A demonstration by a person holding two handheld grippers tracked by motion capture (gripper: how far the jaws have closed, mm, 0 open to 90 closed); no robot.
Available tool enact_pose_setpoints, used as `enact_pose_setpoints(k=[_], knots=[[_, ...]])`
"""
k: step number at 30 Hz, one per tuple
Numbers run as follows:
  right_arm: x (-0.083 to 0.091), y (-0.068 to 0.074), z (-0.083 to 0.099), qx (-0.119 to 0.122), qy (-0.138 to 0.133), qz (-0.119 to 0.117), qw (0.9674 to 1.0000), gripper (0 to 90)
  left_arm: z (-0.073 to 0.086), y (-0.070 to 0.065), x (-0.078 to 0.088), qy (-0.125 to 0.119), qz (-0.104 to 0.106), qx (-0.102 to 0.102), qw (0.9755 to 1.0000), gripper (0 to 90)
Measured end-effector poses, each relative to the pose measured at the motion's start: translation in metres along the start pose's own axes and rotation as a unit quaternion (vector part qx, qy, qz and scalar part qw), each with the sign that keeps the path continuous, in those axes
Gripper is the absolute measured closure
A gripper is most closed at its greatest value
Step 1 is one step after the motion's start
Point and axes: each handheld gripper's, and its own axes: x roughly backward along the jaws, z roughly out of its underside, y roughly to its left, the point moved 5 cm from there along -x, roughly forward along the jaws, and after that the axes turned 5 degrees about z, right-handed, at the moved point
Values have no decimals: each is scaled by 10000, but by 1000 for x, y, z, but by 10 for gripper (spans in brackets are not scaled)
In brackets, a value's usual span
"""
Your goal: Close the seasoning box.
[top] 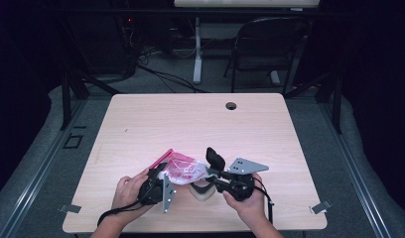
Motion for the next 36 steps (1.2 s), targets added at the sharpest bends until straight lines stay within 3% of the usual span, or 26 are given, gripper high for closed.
enact_pose_setpoints(k=[6, 21, 36], knots=[[0, 0, -1, -13, -36, 8, 10000, 744, 2, -3, -2, -2, 75, 75, 9999, 731], [-1, 0, -2, -30, -89, -23, 10000, 672, 7, -8, -9, -102, 426, 502, 9978, 735], [1, -2, -5, -130, -204, 103, 9997, 590, 15, -6, -16, -129, 800, 972, 9920, 739]])
